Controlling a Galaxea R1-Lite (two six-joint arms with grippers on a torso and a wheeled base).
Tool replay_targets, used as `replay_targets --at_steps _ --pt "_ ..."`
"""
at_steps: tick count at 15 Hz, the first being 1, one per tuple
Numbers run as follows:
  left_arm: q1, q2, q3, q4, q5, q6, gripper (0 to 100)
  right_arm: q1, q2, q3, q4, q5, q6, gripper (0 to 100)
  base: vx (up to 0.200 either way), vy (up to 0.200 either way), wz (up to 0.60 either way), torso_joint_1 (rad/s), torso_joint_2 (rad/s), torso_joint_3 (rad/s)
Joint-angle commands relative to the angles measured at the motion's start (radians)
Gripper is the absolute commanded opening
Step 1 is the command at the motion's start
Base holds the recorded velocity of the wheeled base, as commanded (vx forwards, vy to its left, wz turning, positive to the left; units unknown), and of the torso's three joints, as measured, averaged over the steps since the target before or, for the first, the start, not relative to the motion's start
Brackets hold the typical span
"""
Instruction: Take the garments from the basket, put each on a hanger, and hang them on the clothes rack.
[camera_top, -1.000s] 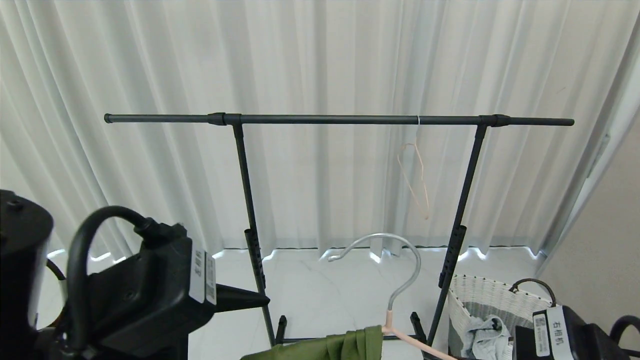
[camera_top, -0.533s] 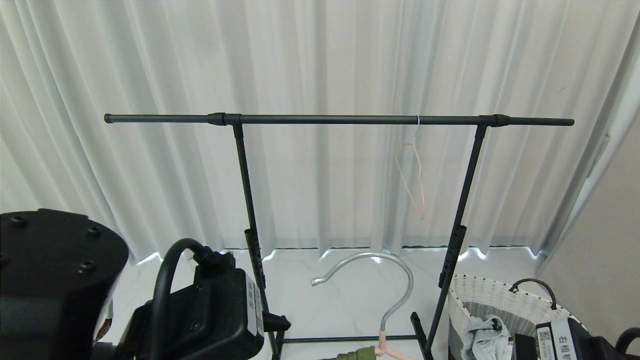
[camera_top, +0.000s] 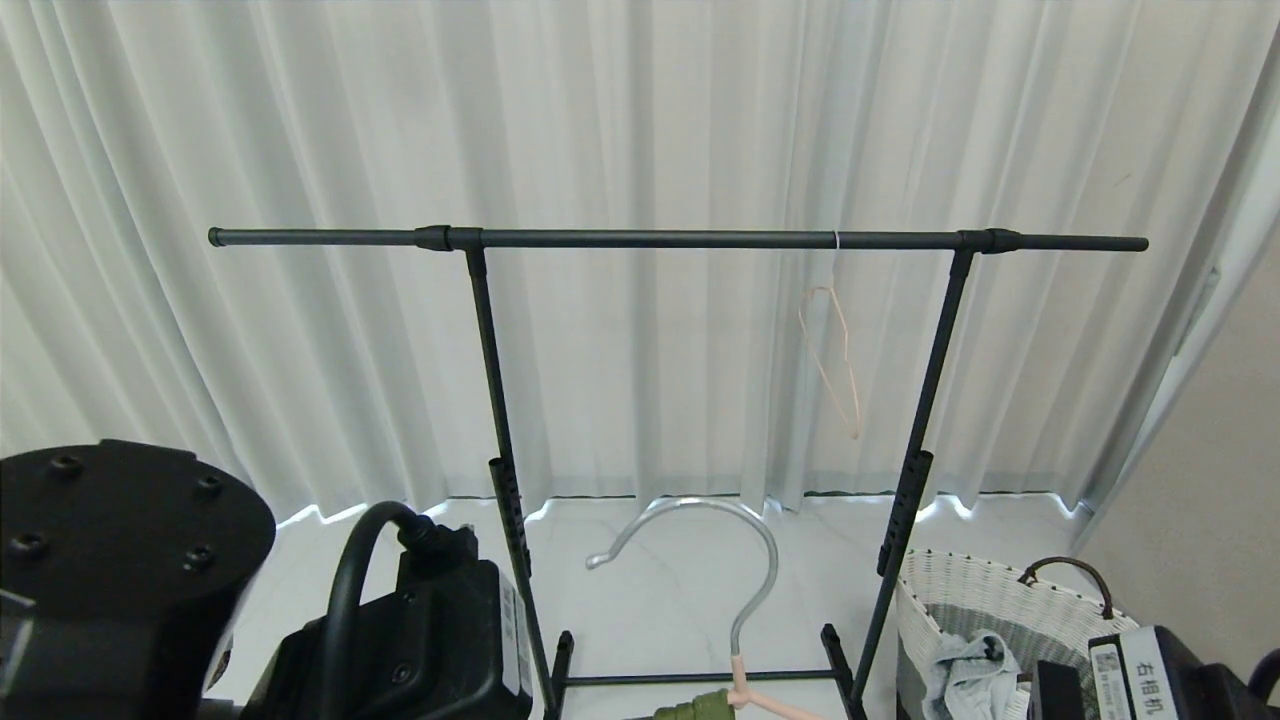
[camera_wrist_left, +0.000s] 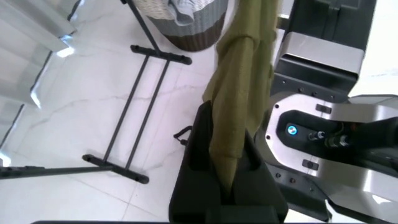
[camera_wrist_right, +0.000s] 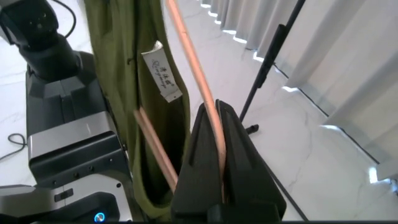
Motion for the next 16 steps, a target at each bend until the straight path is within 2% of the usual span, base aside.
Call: replay_targets --at_steps 1,5,6,10,11,13,16 --pt "0.0 0.0 0.001 0.0 0.001 -0.001 0 0.0 -0.009 0.0 0.0 0.0 0.001 0 0.0 0.0 0.0 0.0 0.0 0.0" --pt "0.0 -0.005 0.001 0.0 0.001 -0.001 0 -0.002 -0.021 0.003 0.0 0.0 0.0 0 0.0 0.0 0.0 0.0 0.0 0.0" --pt "0.0 -0.006 0.003 0.0 0.001 -0.001 0 -0.002 -0.021 0.002 0.0 0.0 0.0 100 0.0 0.0 0.0 0.0 0.0 0.0" --pt "0.013 -0.008 0.013 0.0 0.024 -0.001 0 -0.023 -0.026 0.002 0.0 -0.027 0.0 100 0.0 0.0 0.0 0.0 0.0 0.0" --pt "0.016 -0.011 0.026 -0.002 0.097 -0.001 0 -0.075 -0.03 0.005 0.006 -0.04 -0.002 100 0.0 0.0 0.0 0.0 0.0 0.0" --pt "0.016 -0.023 0.029 -0.002 0.228 -0.001 0 -0.123 -0.026 0.014 0.015 -0.039 0.006 100 0.0 0.0 0.0 0.0 0.0 0.0" --pt "0.034 -0.051 0.027 -0.037 0.313 -0.002 0 -0.13 -0.009 -0.003 0.092 -0.036 0.046 100 0.0 0.0 0.0 0.0 0.0 0.0"
